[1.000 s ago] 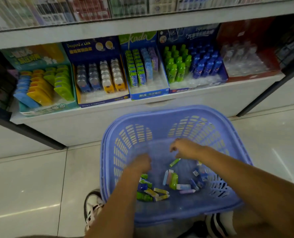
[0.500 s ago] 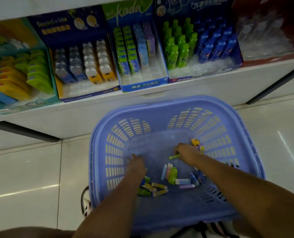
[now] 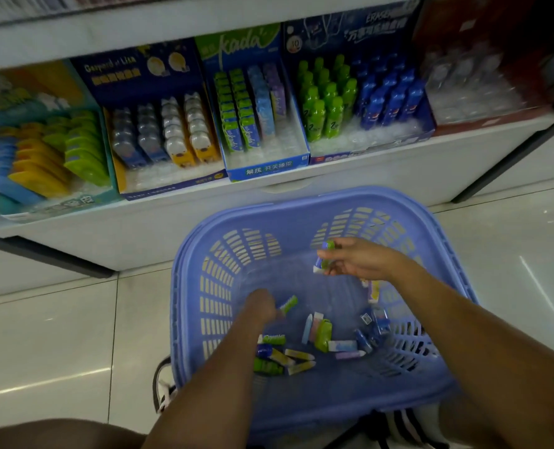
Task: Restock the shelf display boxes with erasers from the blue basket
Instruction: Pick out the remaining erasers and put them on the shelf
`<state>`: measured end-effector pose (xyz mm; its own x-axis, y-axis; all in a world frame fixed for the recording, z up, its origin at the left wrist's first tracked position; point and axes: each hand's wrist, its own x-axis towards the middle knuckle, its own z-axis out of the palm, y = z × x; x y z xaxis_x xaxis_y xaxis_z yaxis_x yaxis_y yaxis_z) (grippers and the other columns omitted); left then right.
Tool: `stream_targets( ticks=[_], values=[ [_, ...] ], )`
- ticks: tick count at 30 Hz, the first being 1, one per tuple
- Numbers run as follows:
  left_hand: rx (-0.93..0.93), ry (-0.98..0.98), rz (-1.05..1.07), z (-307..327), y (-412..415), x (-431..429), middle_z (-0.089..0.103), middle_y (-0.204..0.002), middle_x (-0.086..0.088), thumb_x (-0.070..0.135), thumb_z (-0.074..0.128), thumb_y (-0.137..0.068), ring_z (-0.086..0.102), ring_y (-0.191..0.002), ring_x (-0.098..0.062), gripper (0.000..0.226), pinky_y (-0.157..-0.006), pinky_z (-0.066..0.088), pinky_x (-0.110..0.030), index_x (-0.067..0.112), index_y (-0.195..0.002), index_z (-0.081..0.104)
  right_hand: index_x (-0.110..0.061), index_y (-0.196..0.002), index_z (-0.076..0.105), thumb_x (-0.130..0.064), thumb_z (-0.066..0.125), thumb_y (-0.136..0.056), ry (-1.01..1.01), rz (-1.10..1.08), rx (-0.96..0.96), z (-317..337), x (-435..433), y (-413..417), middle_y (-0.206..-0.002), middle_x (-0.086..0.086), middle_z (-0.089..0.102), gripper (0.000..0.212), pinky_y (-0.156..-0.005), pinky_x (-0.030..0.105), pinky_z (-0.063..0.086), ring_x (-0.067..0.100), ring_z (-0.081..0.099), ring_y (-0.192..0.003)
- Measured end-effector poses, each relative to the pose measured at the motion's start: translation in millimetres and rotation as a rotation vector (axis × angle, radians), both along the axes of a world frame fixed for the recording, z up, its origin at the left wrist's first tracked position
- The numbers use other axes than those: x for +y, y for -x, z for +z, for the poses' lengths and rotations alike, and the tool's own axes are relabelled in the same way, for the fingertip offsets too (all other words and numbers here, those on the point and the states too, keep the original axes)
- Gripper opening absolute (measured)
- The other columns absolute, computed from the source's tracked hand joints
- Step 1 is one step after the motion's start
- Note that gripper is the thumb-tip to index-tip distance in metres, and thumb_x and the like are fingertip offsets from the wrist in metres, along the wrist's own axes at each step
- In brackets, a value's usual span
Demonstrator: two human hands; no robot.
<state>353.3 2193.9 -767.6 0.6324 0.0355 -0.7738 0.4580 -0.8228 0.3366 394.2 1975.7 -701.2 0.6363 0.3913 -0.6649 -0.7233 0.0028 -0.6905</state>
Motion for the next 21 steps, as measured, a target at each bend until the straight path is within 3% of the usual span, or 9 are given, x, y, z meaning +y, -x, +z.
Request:
stream_targets(
  ticks=[2, 4, 5, 6, 8, 13, 16, 18, 21],
  values=[
    [-0.065, 0.153, 0.054, 18.9, -9.0, -5.9, 0.067, -0.108, -0.02, 0.02, 0.065, -0.089, 0.065, -0.1, -0.025, 0.031, -0.086, 0.048, -0.032, -0.006, -0.106, 0.066, -0.007, -0.091, 0.059, -0.012, 0.058, -0.091, 0.06, -0.018, -0.1, 21.8, 4.4, -7.1, -0.088, 0.012, 0.064, 0.005, -0.067, 0.023, 0.051, 0.021, 0.059, -0.076],
    [-0.096, 0.344, 0.177, 42.7, -20.7, -10.3, 0.064, -0.067, -0.017, 0.009, 0.069, -0.085, 0.064, -0.058, -0.012, 0.018, -0.07, 0.051, -0.033, -0.003, -0.074, 0.062, -0.004, -0.097, 0.059, -0.003, 0.052, -0.093, 0.147, -0.032, -0.208, 48.9, 11.2, -15.7, -0.085, 0.014, 0.063, 0.007, -0.059, 0.019, 0.048, 0.021, 0.063, -0.078],
    [-0.128, 0.414, 0.232, 53.6, -27.4, -9.7, 0.059, -0.057, -0.008, 0.005, 0.069, -0.083, 0.057, -0.049, -0.009, 0.021, -0.061, 0.05, -0.028, 0.004, -0.067, 0.057, -0.001, -0.105, 0.058, 0.002, 0.05, -0.093, 0.191, -0.044, -0.264, 65.3, 14.9, -20.2, -0.083, 0.013, 0.063, 0.015, -0.058, 0.018, 0.047, 0.019, 0.065, -0.075],
    [-0.154, 0.482, 0.257, 67.2, -33.4, -7.7, 0.056, -0.057, -0.005, 0.003, 0.069, -0.083, 0.054, -0.051, -0.01, 0.024, -0.059, 0.049, -0.023, 0.009, -0.065, 0.054, 0.002, -0.113, 0.056, 0.006, 0.049, -0.092, 0.227, -0.05, -0.332, 82.2, 18.3, -24.8, -0.082, 0.012, 0.062, 0.022, -0.058, 0.018, 0.046, 0.014, 0.065, -0.068],
    [-0.204, 0.574, 0.263, 91.9, -43.3, -1.7, 0.058, -0.067, -0.009, 0.003, 0.069, -0.083, 0.055, -0.065, -0.019, 0.022, -0.07, 0.051, -0.029, 0.011, -0.067, 0.055, -0.001, -0.117, 0.054, 0.005, 0.049, -0.093, 0.31, -0.036, -0.513, 118.1, 25.8, -31.4, -0.078, 0.008, 0.061, 0.025, -0.059, 0.017, 0.046, 0.007, 0.06, -0.059],
    [-0.315, 0.711, 0.313, 139.6, -53.7, 22.6, 0.064, -0.073, -0.01, 0.006, 0.071, -0.082, 0.06, -0.071, -0.021, 0.015, -0.082, 0.052, -0.036, 0.009, -0.073, 0.059, -0.019, -0.1, 0.062, -0.015, 0.066, -0.087, 0.732, 0.036, -1.037, 181.7, 53.6, -48.6, -0.081, -0.009, 0.05, 0.014, -0.065, 0.018, 0.046, 0.005, 0.051, -0.066],
    [-0.361, 0.781, 0.37, 153.9, -53.9, 35.3, 0.063, -0.069, -0.008, 0.006, 0.071, -0.082, 0.061, -0.068, -0.019, 0.015, -0.072, 0.055, -0.026, 0.008, -0.076, 0.057, -0.015, -0.102, 0.066, -0.015, 0.074, -0.079, 0.743, -0.095, -1.145, 188.5, 80.1, -63.4, -0.084, -0.004, 0.057, 0.025, -0.061, 0.007, 0.043, 0.004, 0.048, -0.063],
    [-0.383, 0.797, 0.413, 161.2, -52.7, 41.8, 0.063, -0.072, -0.009, 0.006, 0.07, -0.083, 0.06, -0.068, -0.018, 0.013, -0.065, 0.055, -0.02, 0.005, -0.081, 0.057, -0.013, -0.108, 0.068, -0.016, 0.069, -0.084, 0.775, -0.049, -1.223, 186.9, 97.0, -73.1, -0.092, 0.002, 0.065, 0.024, -0.062, 0.002, 0.039, 0.005, 0.053, -0.069],
    [-0.422, 0.806, 0.441, 170.4, -52.7, 50.5, 0.062, -0.073, -0.01, 0.006, 0.068, -0.083, 0.059, -0.068, -0.019, 0.012, -0.066, 0.053, -0.021, 0.006, -0.079, 0.057, -0.01, -0.113, 0.068, -0.016, 0.064, -0.087, 0.872, 0.061, -1.321, 180.6, 116.1, -84.3, -0.098, 0.008, 0.064, 0.027, -0.07, 0.013, 0.037, 0.013, 0.055, -0.081]
  ],
)
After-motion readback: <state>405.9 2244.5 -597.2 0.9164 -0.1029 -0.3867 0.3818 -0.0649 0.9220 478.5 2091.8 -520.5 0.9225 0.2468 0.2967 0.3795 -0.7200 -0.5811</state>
